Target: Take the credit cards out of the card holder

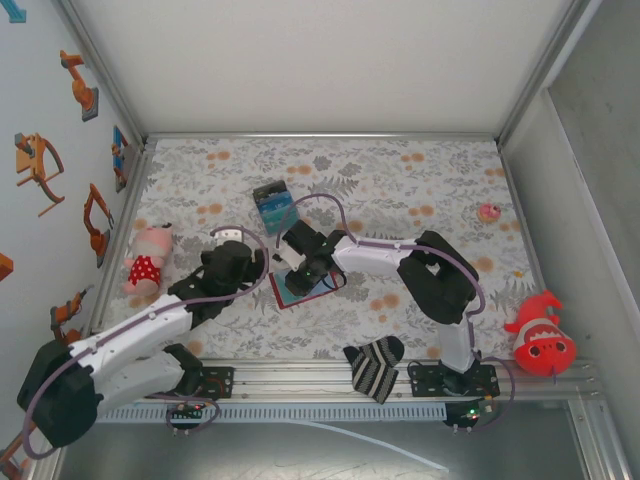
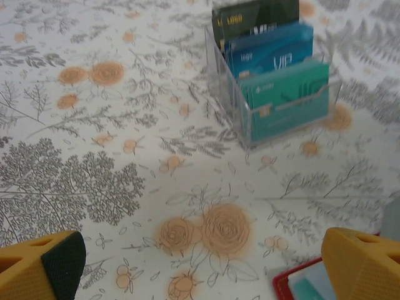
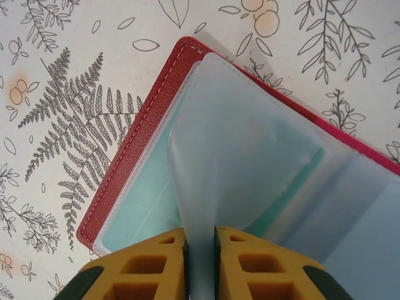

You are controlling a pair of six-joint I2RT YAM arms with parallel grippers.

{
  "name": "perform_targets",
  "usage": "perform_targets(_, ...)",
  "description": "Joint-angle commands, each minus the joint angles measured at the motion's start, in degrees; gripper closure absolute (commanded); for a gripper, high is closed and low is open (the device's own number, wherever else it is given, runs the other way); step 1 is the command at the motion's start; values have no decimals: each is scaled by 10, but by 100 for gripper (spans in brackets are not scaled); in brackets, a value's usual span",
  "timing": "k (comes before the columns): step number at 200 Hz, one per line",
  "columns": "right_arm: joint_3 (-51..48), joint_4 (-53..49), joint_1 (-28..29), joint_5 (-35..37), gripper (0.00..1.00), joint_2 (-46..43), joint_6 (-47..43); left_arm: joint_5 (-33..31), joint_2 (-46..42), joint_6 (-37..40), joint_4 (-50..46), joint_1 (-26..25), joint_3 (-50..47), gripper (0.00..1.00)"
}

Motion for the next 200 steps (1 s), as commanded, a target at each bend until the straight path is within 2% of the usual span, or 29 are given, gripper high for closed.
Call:
perform_targets(1,-10,4,-3,18,81,-23,14,-39,35,-30,-15,-13,4,3)
perform_targets(20,-13,4,-4,32,76,-28,15,-40,52,-44,-5,-14,1,3)
perform_targets(56,-24,13,-10,49,74,-43,18,-44,63,-50,4,-14,2,3)
perform_targets(146,-44,20,-20,92,74,-74,21,-44,60,-48,-3,-14,16,3)
perform_targets(200,-65,27,-31,106,74,-98,29,-27,80,-15,-2,-26,37,3)
